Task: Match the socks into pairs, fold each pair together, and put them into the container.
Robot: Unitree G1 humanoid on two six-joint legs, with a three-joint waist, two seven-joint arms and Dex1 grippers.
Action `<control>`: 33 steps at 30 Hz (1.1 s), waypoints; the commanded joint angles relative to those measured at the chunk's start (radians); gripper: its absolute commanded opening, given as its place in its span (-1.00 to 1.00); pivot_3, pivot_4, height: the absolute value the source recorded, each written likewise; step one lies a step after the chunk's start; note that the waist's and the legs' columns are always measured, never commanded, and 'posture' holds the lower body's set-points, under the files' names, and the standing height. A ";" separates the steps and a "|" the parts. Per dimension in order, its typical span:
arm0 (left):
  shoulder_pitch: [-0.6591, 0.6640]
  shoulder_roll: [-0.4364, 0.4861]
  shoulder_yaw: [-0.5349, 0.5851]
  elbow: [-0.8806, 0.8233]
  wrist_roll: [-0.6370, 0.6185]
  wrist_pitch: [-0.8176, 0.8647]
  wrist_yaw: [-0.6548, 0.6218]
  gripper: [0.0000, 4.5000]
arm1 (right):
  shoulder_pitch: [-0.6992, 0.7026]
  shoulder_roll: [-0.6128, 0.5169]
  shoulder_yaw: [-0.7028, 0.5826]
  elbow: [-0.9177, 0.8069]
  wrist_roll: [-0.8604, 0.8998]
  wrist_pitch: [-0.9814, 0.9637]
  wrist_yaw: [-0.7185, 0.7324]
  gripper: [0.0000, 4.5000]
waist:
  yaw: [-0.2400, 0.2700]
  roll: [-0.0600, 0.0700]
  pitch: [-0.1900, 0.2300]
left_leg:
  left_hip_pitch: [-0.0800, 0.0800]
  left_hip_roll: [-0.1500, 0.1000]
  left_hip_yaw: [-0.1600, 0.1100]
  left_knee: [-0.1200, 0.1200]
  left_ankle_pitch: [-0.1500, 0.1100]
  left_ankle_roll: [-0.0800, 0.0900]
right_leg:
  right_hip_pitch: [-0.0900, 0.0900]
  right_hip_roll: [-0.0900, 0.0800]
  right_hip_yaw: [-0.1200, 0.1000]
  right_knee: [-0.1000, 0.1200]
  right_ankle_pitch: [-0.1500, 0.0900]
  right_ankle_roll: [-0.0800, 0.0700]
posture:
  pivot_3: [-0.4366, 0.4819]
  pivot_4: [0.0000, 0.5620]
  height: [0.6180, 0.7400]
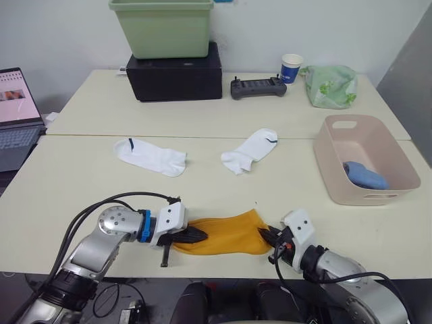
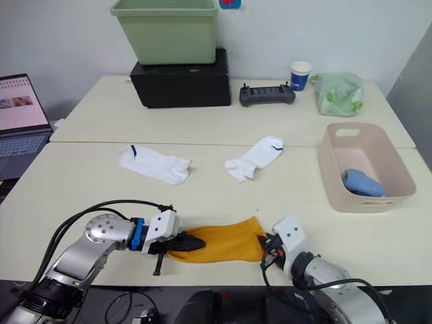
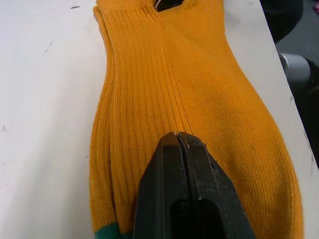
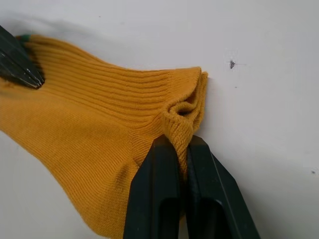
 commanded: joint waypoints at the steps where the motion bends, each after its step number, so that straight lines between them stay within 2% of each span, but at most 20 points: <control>1: -0.062 -0.028 0.004 -0.066 -0.036 0.064 0.014 -1.00 | 0.011 -0.004 -0.118 -0.067 0.080 0.034 0.006 -0.99 | 0.002 -0.001 0.000 | -0.001 0.000 0.000 0.000 0.000 0.000 | 0.000 0.000 0.000 0.000 0.000 0.000 | -0.05 -0.47 0.68; 6: -0.144 -0.103 -0.038 -0.078 -0.026 0.110 0.026 -1.00 | 0.022 -0.050 -0.279 -0.131 0.201 0.101 0.033 -0.99 | 0.002 -0.001 0.000 | -0.003 -0.001 0.000 0.001 0.000 0.000 | -0.001 0.000 -0.001 0.000 0.000 0.000 | -0.05 -0.47 0.68; 9: -0.175 -0.157 -0.097 -0.047 0.016 0.106 0.038 -1.00 | -0.011 -0.081 -0.326 -0.195 0.288 0.164 0.032 -0.99 | -0.004 0.000 0.000 | -0.003 0.000 0.000 0.001 0.000 0.000 | -0.001 0.001 0.000 0.000 0.000 0.000 | -0.05 -0.47 0.68; 13: -0.197 -0.211 -0.174 0.046 0.108 0.061 0.072 -1.00 | -0.095 -0.079 -0.320 -0.252 0.393 0.258 -0.027 -0.99 | -0.005 0.000 0.000 | -0.002 0.001 0.000 0.001 0.000 0.000 | -0.001 0.002 0.000 0.001 0.000 0.000 | -0.05 -0.47 0.68; 17: -0.210 -0.232 -0.196 0.127 0.165 0.013 0.094 -1.00 | -0.174 -0.047 -0.276 -0.263 0.488 0.338 -0.095 -0.99 | 0.000 -0.001 0.000 | -0.003 0.001 -0.001 0.001 0.000 0.000 | -0.002 0.002 -0.001 0.001 0.000 0.000 | -0.05 -0.47 0.68; 20: -0.202 -0.219 -0.162 0.083 0.121 0.027 0.071 -1.00 | -0.216 -0.018 -0.238 -0.244 0.533 0.385 -0.142 -0.99 | -0.001 -0.001 0.000 | -0.003 0.000 -0.001 0.001 0.000 0.000 | -0.001 0.001 0.000 0.000 0.000 0.000 | -0.05 -0.47 0.68; 22: -0.195 -0.196 -0.115 0.016 0.048 0.080 0.042 -1.00 | -0.235 -0.018 -0.214 -0.232 0.548 0.404 -0.155 -0.99 | -0.002 -0.001 0.000 | -0.003 0.000 -0.001 0.001 0.000 0.000 | -0.002 0.001 0.000 0.001 0.000 0.000 | -0.05 -0.47 0.68; 27: -0.162 -0.055 -0.024 -0.113 -0.069 0.193 -0.043 -1.00 | -0.292 -0.024 -0.165 -0.192 0.568 0.434 -0.165 -0.99 | -0.005 -0.001 0.000 | -0.004 0.001 -0.001 0.001 0.000 0.000 | -0.003 0.002 0.000 0.001 0.000 0.000 | -0.05 -0.47 0.68; 30: -0.133 0.000 0.002 -0.124 -0.065 0.191 -0.041 -1.00 | -0.332 -0.017 -0.136 -0.164 0.570 0.450 -0.170 -0.99 | -0.004 0.000 0.000 | -0.004 0.001 -0.001 0.001 0.000 0.000 | -0.003 0.001 0.000 0.001 0.000 0.000 | -0.05 -0.47 0.68; 33: -0.105 0.018 0.002 -0.105 -0.031 0.156 -0.021 -1.00 | -0.369 -0.011 -0.104 -0.135 0.573 0.463 -0.174 -0.99 | -0.002 0.000 0.001 | -0.004 0.001 -0.001 0.001 0.000 0.000 | -0.003 0.001 -0.001 0.000 0.000 0.000 | -0.05 -0.47 0.68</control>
